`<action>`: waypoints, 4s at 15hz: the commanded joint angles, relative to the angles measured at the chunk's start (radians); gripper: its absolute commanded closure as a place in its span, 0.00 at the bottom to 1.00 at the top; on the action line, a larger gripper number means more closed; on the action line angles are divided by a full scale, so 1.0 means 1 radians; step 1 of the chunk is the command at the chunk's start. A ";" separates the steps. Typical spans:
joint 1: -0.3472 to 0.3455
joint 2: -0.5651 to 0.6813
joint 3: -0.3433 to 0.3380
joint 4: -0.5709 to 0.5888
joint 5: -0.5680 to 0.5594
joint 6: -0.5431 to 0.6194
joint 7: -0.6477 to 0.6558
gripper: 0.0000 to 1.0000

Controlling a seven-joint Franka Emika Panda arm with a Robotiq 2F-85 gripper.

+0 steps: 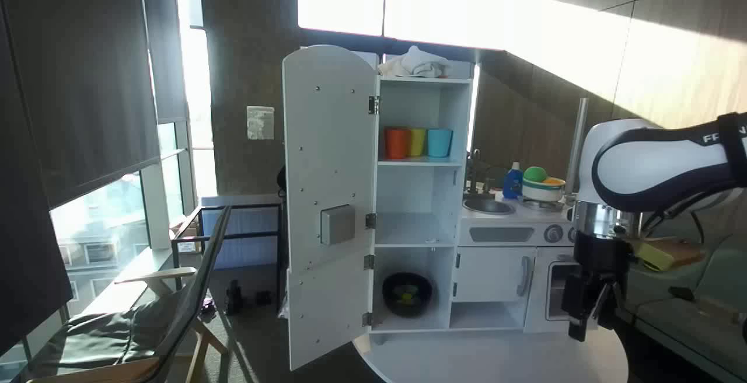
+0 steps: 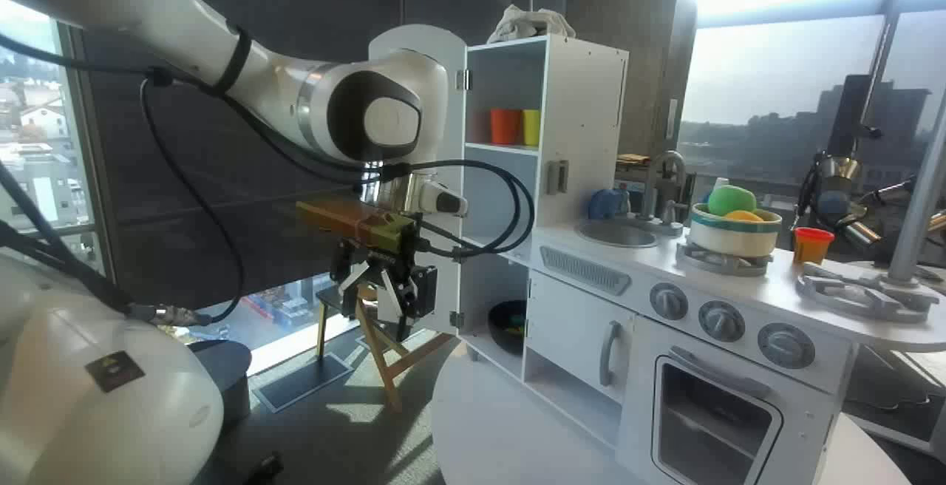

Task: Pick up the white cloth and put it into the sink and wipe it

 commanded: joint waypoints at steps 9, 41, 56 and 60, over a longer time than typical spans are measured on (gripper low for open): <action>-0.010 0.001 0.010 0.001 0.007 -0.002 -0.006 0.00; 0.038 0.527 0.377 1.186 -0.238 0.337 0.376 0.00; 0.044 0.820 0.340 1.574 -0.658 0.301 0.812 0.00; 0.099 0.953 0.284 1.750 -0.678 0.249 0.765 0.00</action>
